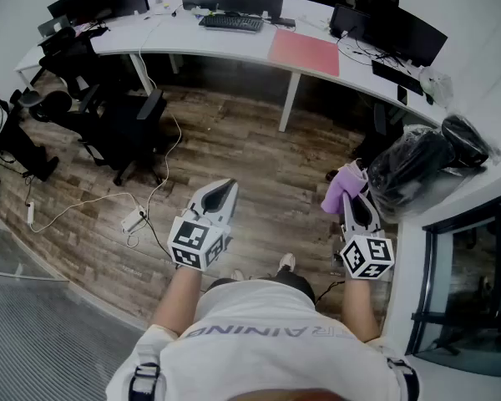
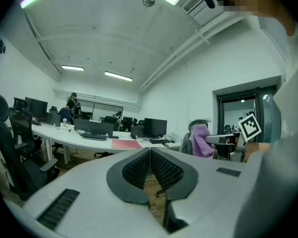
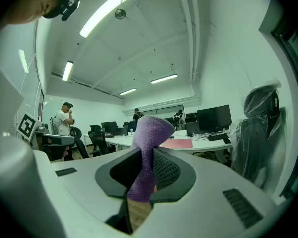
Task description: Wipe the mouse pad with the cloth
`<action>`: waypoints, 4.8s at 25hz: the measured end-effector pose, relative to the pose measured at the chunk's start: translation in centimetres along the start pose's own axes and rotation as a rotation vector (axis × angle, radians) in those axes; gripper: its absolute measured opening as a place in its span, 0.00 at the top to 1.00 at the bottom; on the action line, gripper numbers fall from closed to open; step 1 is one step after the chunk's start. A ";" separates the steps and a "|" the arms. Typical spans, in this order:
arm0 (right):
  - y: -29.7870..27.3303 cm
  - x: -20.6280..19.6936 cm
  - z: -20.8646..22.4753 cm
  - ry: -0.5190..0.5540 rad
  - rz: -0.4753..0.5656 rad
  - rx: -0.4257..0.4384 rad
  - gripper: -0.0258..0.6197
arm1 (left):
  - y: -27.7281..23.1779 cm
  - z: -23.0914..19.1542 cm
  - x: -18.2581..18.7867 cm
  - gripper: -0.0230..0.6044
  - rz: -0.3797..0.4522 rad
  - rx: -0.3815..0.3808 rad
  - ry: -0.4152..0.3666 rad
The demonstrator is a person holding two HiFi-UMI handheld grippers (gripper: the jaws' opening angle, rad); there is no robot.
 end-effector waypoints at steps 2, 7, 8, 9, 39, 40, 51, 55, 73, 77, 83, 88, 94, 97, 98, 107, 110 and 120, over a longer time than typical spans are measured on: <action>0.0 0.0 0.1 0.003 -0.005 0.002 0.82 | 0.0 0.1 0.0 0.91 -0.001 0.001 0.002; -0.4 -0.5 -0.1 -0.005 -0.009 0.002 0.82 | 0.2 -0.4 -0.2 0.91 -0.012 0.003 0.002; -0.5 -0.6 -0.2 -0.008 -0.010 0.004 0.82 | 0.3 -0.5 -0.2 0.91 -0.014 0.006 0.004; -0.6 -0.7 -0.3 -0.010 -0.011 0.007 0.82 | 0.4 -0.6 -0.3 0.91 -0.016 0.008 0.005; -9.1 0.3 17.0 -0.116 -0.012 0.087 0.82 | -17.5 5.0 -0.6 0.91 -0.020 0.029 0.002; -9.4 0.2 17.8 -0.118 -0.014 0.096 0.82 | -18.3 5.3 -0.5 0.91 -0.017 0.028 0.005; -14.1 -1.0 23.6 -0.150 -0.037 0.127 0.82 | -26.3 5.8 -1.4 0.91 -0.043 0.023 0.010; -16.6 -1.0 25.5 -0.149 -0.030 0.101 0.82 | -29.7 4.2 -1.4 0.91 -0.042 -0.001 0.007; -35.8 -1.2 21.8 -0.146 -0.080 0.022 0.82 | -40.5 -14.0 1.8 0.91 -0.030 -0.056 0.010; -40.7 -2.1 18.8 -0.144 -0.090 0.036 0.82 | -41.0 -19.4 1.6 0.91 -0.049 -0.043 0.024; -44.9 -3.3 16.3 -0.136 -0.124 0.039 0.82 | -42.3 -24.4 0.8 0.91 -0.065 -0.047 0.058; -47.1 -3.1 16.8 -0.129 -0.131 0.011 0.82 | -44.0 -26.3 0.3 0.91 -0.068 -0.066 0.075; -50.6 -3.1 17.9 -0.120 -0.138 0.027 0.82 | -46.9 -28.1 0.6 0.91 -0.056 -0.055 0.082; -53.1 -3.0 18.9 -0.122 -0.130 0.045 0.82 | -48.8 -29.1 0.9 0.91 -0.054 -0.037 0.079; -53.9 -3.0 19.4 -0.124 -0.129 0.050 0.82 | -49.5 -29.3 1.0 0.91 -0.054 -0.033 0.078; -61.2 -1.7 26.2 -0.138 -0.110 0.089 0.82 | -58.7 -29.8 2.4 0.91 -0.047 -0.011 0.058; -63.1 -1.5 29.5 -0.147 -0.115 0.086 0.82 | -62.6 -29.0 2.5 0.91 -0.057 -0.024 0.050; -68.2 -1.4 41.1 -0.174 -0.118 0.060 0.82 | -75.3 -25.9 2.0 0.91 -0.076 -0.063 0.039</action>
Point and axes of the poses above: the fingertips, and each gripper's own axes: y backward along the fingers, z to its right, x out of its top, the point moved 4 cm from there along y, backward along the fingers, and after that the axes turned 6 degrees about z, right-handed, at the moved point
